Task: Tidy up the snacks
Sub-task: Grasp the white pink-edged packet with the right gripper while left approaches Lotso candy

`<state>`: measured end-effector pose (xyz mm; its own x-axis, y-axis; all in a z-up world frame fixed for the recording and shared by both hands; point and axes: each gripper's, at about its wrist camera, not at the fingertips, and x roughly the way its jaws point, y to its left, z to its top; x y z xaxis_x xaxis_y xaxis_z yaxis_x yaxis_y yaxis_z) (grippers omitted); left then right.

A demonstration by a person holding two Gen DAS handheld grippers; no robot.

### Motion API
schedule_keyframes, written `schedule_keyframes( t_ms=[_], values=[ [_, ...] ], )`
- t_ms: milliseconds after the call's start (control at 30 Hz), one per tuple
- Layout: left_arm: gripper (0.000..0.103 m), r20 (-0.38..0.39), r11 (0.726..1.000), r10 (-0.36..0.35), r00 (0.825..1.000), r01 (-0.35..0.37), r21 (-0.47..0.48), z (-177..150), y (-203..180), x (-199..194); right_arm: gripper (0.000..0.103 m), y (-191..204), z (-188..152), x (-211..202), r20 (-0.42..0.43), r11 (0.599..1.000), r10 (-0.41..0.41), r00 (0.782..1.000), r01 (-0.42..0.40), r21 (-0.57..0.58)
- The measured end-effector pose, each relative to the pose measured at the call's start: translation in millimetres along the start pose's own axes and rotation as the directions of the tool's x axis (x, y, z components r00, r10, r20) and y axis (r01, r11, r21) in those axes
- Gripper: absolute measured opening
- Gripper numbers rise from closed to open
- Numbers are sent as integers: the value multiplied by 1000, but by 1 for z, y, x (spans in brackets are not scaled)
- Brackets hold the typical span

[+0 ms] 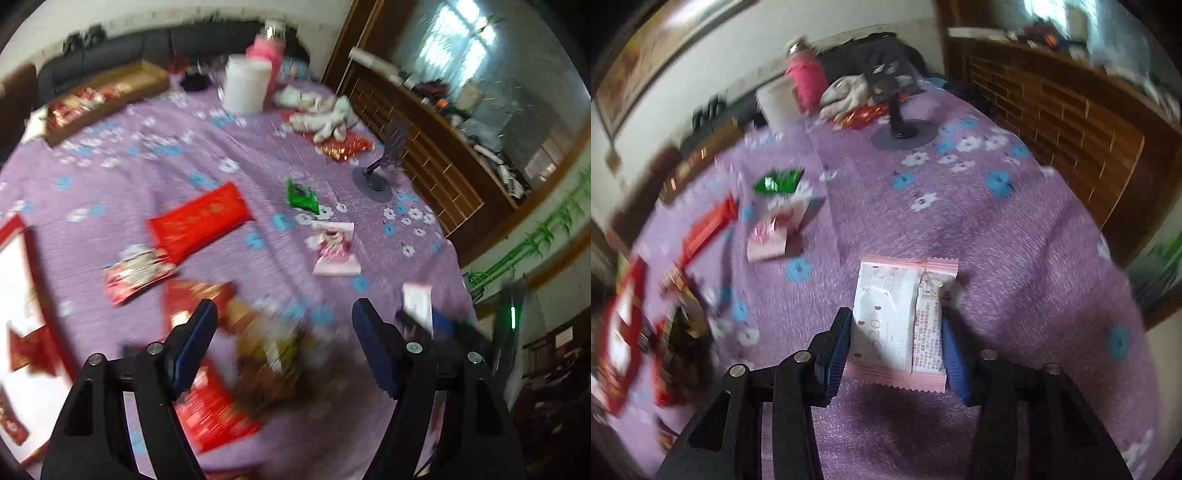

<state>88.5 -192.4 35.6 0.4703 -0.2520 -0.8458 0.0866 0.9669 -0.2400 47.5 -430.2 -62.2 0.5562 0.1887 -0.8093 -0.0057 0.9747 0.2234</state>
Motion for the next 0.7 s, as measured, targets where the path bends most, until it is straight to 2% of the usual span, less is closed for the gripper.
schedule_keyframes(
  t_ms=[67,133,300,400,467,700],
  values=[
    [75,-19,999,32,999,-32,-11,18,-14,22,55,1,-2,0,20,1000,-7,1000,8,-25],
    [75,-52,997,71,996,-72,-11,31,-29,46,56,-2,-1,1,31,1000,20,999,-19,-8],
    [75,-159,991,121,980,-127,-29,38,-49,93,68,-6,-3,1,39,995,96,995,-97,15],
    [75,-149,986,158,976,-163,-19,38,-54,102,71,-10,-4,0,46,990,137,989,-139,34],
    [75,-166,988,146,975,-151,-15,40,-58,109,71,-14,-4,-1,53,985,161,986,-164,53],
    [74,-184,984,176,967,-174,25,39,-68,128,71,-18,-5,-2,60,979,186,981,-190,71]
  ],
)
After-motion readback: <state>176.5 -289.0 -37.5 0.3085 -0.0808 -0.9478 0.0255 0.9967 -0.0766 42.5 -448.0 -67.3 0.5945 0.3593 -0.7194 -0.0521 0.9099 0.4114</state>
